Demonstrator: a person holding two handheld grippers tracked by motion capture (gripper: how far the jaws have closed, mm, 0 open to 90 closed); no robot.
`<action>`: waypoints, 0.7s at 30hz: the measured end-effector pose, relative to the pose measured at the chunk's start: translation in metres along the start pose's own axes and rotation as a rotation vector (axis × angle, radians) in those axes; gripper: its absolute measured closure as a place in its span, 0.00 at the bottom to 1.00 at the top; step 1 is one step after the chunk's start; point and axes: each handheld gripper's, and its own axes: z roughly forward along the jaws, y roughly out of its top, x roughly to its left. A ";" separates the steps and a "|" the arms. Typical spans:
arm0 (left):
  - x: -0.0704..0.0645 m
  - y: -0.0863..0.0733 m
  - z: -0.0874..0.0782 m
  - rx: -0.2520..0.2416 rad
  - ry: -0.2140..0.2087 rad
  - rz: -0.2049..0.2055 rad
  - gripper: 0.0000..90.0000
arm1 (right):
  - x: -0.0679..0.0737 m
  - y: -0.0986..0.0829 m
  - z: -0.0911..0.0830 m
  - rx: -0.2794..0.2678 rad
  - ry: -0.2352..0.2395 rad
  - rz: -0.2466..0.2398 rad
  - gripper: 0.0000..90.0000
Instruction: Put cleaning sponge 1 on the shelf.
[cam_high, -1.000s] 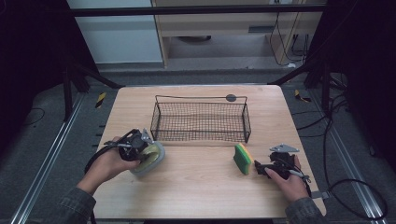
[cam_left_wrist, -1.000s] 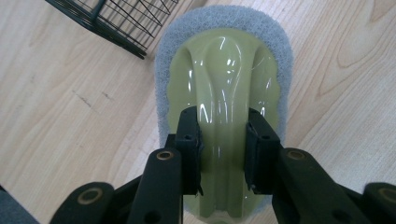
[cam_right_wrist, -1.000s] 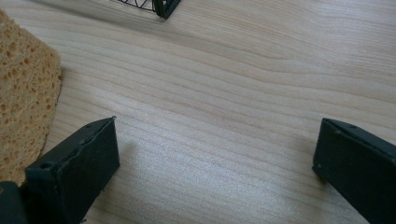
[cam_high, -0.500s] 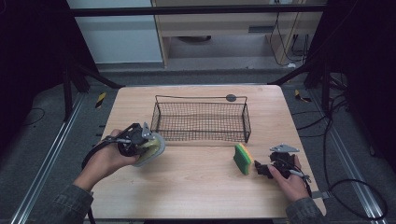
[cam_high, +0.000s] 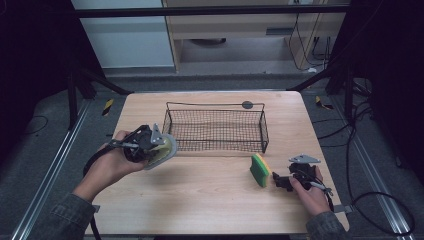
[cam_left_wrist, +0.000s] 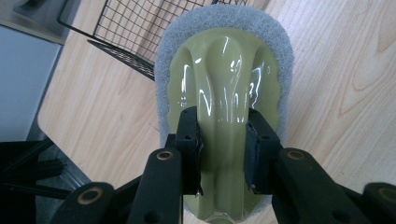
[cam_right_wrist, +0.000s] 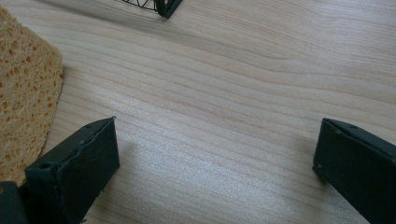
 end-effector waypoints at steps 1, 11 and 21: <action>0.002 0.000 -0.001 -0.007 0.003 -0.008 0.78 | 0.000 0.000 0.000 0.000 0.002 -0.002 0.00; 0.010 0.007 0.000 -0.020 0.019 0.003 0.78 | 0.000 0.000 0.000 0.000 0.005 -0.003 0.01; 0.013 0.026 -0.004 -0.037 0.037 0.059 0.78 | -0.001 0.000 0.000 0.001 0.010 -0.008 0.01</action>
